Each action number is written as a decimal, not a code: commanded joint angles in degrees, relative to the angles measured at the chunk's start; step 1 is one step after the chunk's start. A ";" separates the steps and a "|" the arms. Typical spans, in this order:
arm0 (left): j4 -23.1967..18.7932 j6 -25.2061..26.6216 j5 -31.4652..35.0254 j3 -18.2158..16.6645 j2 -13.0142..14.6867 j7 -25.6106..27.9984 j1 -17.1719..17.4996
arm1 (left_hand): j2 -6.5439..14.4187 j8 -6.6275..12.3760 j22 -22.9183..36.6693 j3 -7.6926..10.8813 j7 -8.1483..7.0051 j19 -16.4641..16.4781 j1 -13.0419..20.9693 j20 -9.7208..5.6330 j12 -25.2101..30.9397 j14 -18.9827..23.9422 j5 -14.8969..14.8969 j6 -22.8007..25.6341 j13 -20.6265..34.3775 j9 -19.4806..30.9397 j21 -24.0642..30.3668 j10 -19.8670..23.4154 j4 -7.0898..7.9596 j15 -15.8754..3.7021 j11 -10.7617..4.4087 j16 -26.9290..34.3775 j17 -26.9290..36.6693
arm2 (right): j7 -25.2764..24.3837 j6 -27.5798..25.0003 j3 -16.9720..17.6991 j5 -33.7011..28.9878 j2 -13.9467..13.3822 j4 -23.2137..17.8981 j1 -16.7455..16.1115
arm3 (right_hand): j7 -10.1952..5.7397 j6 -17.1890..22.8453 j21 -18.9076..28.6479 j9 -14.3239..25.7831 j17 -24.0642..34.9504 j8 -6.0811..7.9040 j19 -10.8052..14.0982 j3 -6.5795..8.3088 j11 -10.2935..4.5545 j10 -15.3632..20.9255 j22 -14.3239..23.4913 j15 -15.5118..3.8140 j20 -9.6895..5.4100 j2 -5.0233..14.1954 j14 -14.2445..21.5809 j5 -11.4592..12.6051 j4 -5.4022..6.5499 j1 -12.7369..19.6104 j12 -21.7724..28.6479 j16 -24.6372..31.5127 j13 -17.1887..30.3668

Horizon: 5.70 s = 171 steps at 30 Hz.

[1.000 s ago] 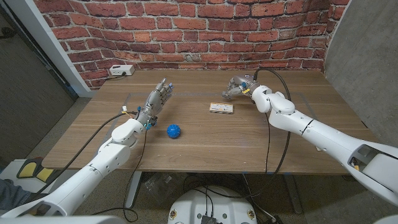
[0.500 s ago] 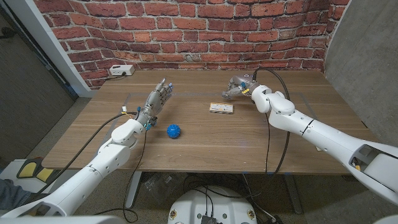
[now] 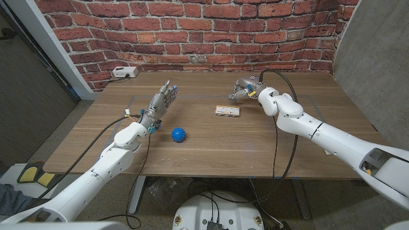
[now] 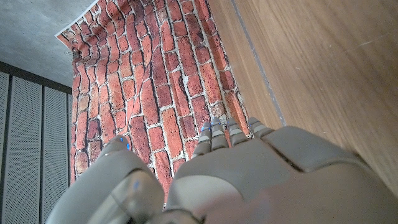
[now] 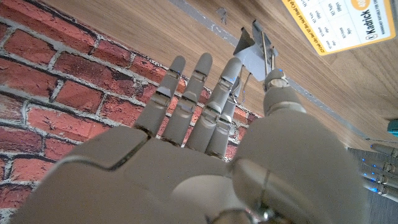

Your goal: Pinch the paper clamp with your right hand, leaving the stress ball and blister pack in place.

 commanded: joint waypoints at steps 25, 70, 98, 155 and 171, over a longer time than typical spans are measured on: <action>-0.58 0.67 0.34 0.29 -0.01 0.45 0.05 | 0.42 -0.10 0.22 -0.32 -0.34 -0.13 0.72 0.38 0.05 0.30 -0.21 0.46 0.34 0.29 -0.17 0.54 -0.18 -0.10 -0.10 0.08 0.30 | -2.27 1.44 1.77 1.57 -0.01 0.60 -1.58 | -6.95 11.22 -0.55 3.28 1.24 3.83 -0.68 6.78 0.11 0.91 0.13 -4.45 -0.08 1.77 1.38 6.26 2.42 0.25 1.17 0.51 4.24; -0.29 0.33 -0.02 0.33 -0.28 0.28 0.58 | 0.97 -0.05 0.25 -0.50 -0.27 -0.07 1.35 0.71 0.00 0.34 -0.44 0.70 0.34 0.29 -0.33 0.49 -0.22 -0.15 -0.17 0.07 0.31 | -0.74 -2.59 -1.56 -4.98 1.14 1.42 -1.54 | -7.20 -4.88 -1.35 -1.80 1.92 -7.15 -4.22 3.31 -0.05 -17.19 0.24 0.33 5.45 -3.29 -12.72 -1.78 3.21 -5.77 -5.46 -0.48 1.54; 1.50 0.15 -0.41 0.61 -0.95 -0.66 -0.32 | 1.25 -0.03 0.27 -0.65 -0.15 0.01 1.65 0.75 0.03 0.51 -0.61 0.92 0.35 0.29 -0.38 0.62 -0.21 -0.11 -0.12 0.12 0.31 | -0.31 -5.01 -3.25 -7.37 1.74 1.86 -1.07 | -5.04 -12.27 -1.39 -1.82 1.27 -11.96 -5.92 1.73 2.08 -24.88 0.24 1.89 7.48 -5.44 -16.75 -1.19 3.74 -9.54 -6.25 -0.59 1.28; 1.85 1.65 -0.46 1.14 -1.13 -0.79 -1.46 | 1.77 -0.07 0.30 -1.04 -0.30 0.15 2.17 0.96 0.01 0.66 -0.98 1.08 0.35 0.29 -0.47 0.69 -0.15 -0.09 -0.16 0.12 0.33 | 4.63 -5.71 -3.22 -6.86 0.56 0.70 -1.68 | 2.08 -36.35 -1.84 -1.24 1.30 -16.47 -12.62 -2.87 10.52 -45.68 0.25 8.19 9.10 -9.79 -34.17 1.82 4.61 -17.33 -6.46 -0.76 0.79; 2.55 2.17 -0.27 1.45 -1.37 -0.90 -2.45 | 1.94 -0.06 0.30 -1.14 -0.25 0.02 2.31 1.02 0.03 0.70 -1.11 1.18 0.35 0.30 -0.55 0.76 -0.12 -0.11 -0.11 0.12 0.33 | -2.04 -0.77 7.00 7.99 -1.87 -6.40 -8.26 | 1.45 -33.42 -1.54 -0.72 1.26 -13.32 -14.97 -7.39 12.85 -46.34 0.33 10.19 9.08 -9.68 -36.11 1.66 8.09 -26.33 -4.78 0.29 0.41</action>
